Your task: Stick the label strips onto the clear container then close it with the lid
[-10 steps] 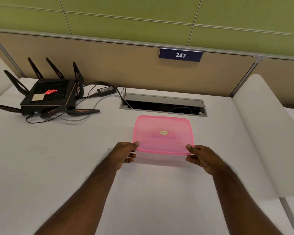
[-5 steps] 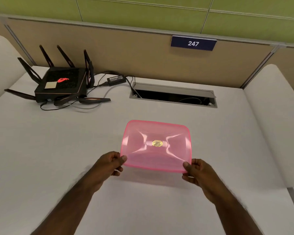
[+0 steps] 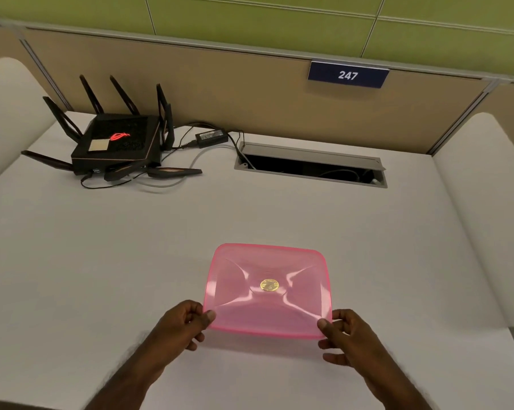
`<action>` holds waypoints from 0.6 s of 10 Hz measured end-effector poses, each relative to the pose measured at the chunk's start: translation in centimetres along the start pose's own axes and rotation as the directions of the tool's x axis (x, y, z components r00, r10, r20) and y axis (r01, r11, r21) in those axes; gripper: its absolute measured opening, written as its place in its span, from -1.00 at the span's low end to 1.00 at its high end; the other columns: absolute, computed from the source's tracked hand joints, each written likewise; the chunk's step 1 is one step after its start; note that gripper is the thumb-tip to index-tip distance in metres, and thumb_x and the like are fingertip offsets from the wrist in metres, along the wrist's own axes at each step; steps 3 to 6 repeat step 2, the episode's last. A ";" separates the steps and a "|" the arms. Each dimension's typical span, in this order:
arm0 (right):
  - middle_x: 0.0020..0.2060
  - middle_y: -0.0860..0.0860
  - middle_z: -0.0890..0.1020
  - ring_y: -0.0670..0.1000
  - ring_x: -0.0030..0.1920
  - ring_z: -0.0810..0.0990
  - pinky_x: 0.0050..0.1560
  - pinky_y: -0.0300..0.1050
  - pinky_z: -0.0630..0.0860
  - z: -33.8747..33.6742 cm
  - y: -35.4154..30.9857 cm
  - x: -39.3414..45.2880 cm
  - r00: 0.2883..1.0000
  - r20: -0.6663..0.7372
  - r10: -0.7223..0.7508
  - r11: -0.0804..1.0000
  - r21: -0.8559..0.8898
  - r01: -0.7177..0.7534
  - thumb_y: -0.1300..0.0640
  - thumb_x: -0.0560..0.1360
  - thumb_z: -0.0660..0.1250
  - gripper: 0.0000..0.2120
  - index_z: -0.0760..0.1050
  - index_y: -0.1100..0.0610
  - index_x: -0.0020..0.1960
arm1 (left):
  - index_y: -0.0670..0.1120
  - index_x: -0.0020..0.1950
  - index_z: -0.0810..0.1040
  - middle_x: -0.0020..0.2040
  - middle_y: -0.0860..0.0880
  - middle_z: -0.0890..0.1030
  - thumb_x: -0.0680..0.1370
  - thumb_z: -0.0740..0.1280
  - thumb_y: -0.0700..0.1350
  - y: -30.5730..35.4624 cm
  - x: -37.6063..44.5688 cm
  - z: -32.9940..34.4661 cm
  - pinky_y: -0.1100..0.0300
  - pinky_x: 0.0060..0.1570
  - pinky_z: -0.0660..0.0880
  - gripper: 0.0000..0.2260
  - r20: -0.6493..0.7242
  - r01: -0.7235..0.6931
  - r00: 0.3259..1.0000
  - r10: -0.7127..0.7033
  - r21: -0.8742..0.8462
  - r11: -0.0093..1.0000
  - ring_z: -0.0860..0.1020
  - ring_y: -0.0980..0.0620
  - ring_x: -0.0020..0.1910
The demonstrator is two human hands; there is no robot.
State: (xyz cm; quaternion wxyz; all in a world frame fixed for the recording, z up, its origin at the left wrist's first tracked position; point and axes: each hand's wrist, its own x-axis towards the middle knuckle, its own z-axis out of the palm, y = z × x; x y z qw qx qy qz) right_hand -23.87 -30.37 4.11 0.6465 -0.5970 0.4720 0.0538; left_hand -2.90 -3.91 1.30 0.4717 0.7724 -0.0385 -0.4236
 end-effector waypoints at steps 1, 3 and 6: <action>0.02 0.07 0.62 0.05 -0.08 0.69 -0.15 -0.04 0.65 -1.1 -1.2 -0.1 1.000 0.020 -0.001 0.985 -0.175 0.004 -0.13 0.49 0.34 -0.67 0.46 0.02 0.16 | -0.07 -0.04 0.56 -0.12 -0.08 0.67 0.51 0.38 0.09 1.9 0.2 -1.2 0.17 -0.29 0.55 -0.77 -0.002 0.003 1.000 -0.003 0.164 0.986 0.62 0.02 -0.25; 0.03 0.05 0.60 0.07 -0.06 0.67 -0.04 0.06 0.60 -2.9 -3.2 0.2 0.988 -0.097 -0.120 0.973 -0.211 0.097 -0.05 0.53 0.31 -0.69 0.46 0.05 0.21 | -0.06 -0.02 0.57 -0.12 -0.13 0.65 0.52 0.39 0.01 4.4 0.6 -3.2 0.12 -0.22 0.49 -0.84 -0.161 -0.109 0.975 0.153 0.256 0.961 0.58 -0.03 -0.24; 0.03 0.05 0.60 0.07 -0.06 0.67 -0.04 0.06 0.60 -2.9 -3.2 0.2 0.988 -0.097 -0.120 0.973 -0.211 0.097 -0.05 0.53 0.31 -0.69 0.46 0.05 0.21 | -0.06 -0.02 0.57 -0.12 -0.13 0.65 0.52 0.39 0.01 4.4 0.6 -3.2 0.12 -0.22 0.49 -0.84 -0.161 -0.109 0.975 0.153 0.256 0.961 0.58 -0.03 -0.24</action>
